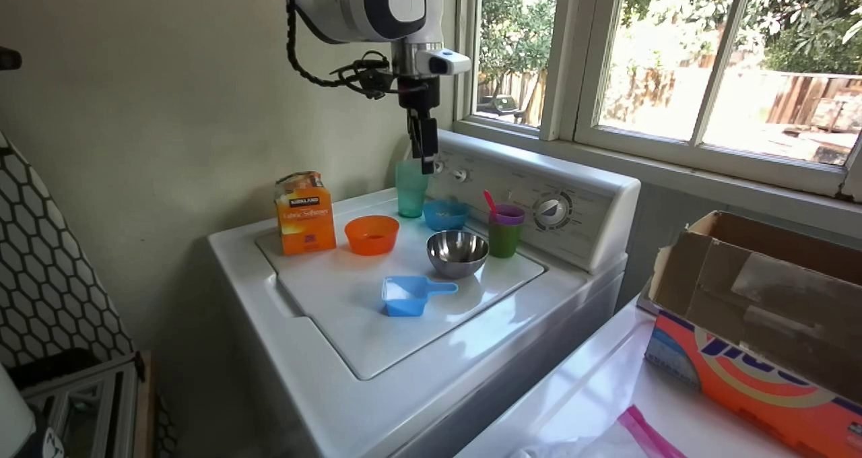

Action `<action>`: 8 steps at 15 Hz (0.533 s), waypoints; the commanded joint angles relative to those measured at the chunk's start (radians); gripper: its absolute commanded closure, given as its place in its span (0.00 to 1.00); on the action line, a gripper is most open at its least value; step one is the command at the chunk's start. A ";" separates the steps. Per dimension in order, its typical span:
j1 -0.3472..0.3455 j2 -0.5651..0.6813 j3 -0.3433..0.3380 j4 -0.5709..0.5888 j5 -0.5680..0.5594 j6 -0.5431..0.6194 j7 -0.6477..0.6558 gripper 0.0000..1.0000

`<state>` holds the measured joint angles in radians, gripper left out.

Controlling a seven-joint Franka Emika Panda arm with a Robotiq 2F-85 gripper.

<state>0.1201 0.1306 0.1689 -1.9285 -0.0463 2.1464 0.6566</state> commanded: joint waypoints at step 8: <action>0.054 0.051 -0.016 0.054 -0.051 -0.012 -0.016 0.00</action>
<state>0.1443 0.1354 0.1672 -1.9216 -0.0635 2.1464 0.6446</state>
